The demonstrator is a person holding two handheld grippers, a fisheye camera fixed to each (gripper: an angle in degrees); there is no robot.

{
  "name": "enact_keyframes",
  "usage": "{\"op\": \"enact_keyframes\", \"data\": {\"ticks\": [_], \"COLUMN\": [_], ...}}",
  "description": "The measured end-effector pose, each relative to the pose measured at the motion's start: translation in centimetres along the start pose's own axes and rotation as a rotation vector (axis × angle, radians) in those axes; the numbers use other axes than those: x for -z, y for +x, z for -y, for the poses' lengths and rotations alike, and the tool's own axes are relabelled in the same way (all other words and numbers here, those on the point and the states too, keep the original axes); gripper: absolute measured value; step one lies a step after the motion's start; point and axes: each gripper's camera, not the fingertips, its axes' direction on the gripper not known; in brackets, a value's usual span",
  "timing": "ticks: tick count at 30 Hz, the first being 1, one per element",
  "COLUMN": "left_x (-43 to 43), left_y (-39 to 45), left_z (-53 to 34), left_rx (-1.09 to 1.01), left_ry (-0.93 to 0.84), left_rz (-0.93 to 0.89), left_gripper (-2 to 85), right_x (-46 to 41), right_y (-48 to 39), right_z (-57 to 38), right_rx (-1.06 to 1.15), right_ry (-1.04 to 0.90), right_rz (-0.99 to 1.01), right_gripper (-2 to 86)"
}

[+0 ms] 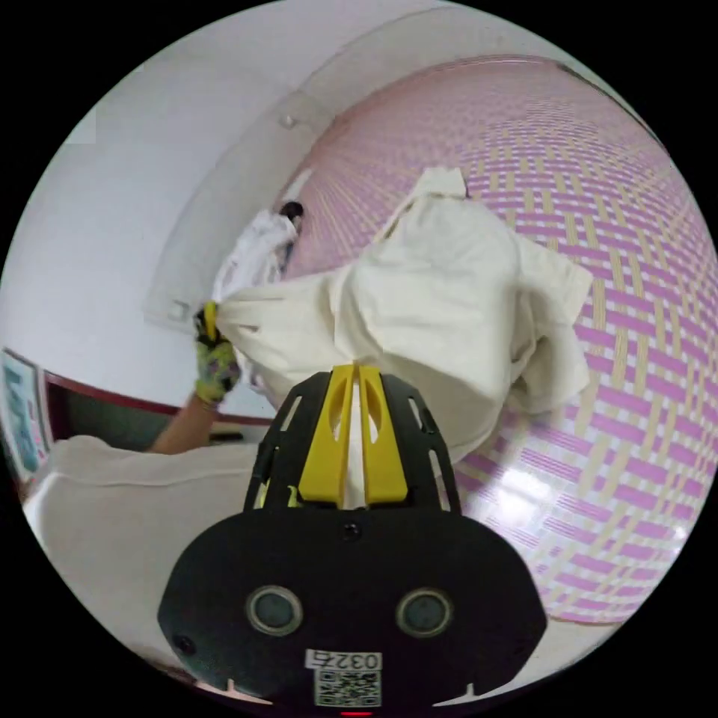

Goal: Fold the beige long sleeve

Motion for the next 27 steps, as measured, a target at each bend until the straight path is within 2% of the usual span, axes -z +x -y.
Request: {"op": "enact_keyframes", "data": {"ticks": [1, 3, 7, 9, 12, 15, 20, 25, 27], "left_x": [0.6, 3.1, 6.2, 8.0, 9.9, 10.9, 11.8, 11.0, 9.5], "left_y": [0.8, 4.5, 11.2, 16.9, 24.6, 31.5, 36.2, 36.3, 35.8], "left_z": [0.4, 1.8, 3.7, 4.3, 4.4, 4.3, 5.5, 7.6, 10.4], "left_rx": [-0.025, -0.128, -0.297, -0.44, -0.661, -0.85, -0.937, -0.888, -0.915], "left_ry": [0.029, 0.165, 0.306, 0.371, 0.435, 0.495, 0.555, 0.574, 0.578], "left_rz": [-0.038, -0.187, -0.307, -0.326, -0.384, -0.363, -0.374, -0.117, 0.095], "left_gripper": [0.9, 0.8, 0.8, 0.8, 0.8, 0.8, 0.9, 0.9, 1.3], "right_x": [1.5, 8.2, 17.7, 23.6, 30.1, 36.0, 42.1, 43.5, 43.5], "right_y": [0.7, 3.6, 5.1, 4.2, 1.3, -2.2, -5.5, -6.8, -6.6], "right_z": [-0.6, -3.3, -7.5, -10.8, -15.0, -18.6, -23.2, -25.6, -24.4], "right_rx": [-0.012, -0.048, 0.015, 0.135, 0.341, 0.529, 0.659, 0.672, 0.631], "right_ry": [0.047, 0.277, 0.544, 0.731, 0.92, 1.028, 1.161, 1.264, 1.277], "right_rz": [0.073, 0.379, 0.547, 0.663, 0.715, 0.675, 0.528, 0.335, 0.226], "right_gripper": [-0.9, -1.0, -1.0, -1.0, -1.0, -1.0, -1.0, -1.0, -1.0]}}
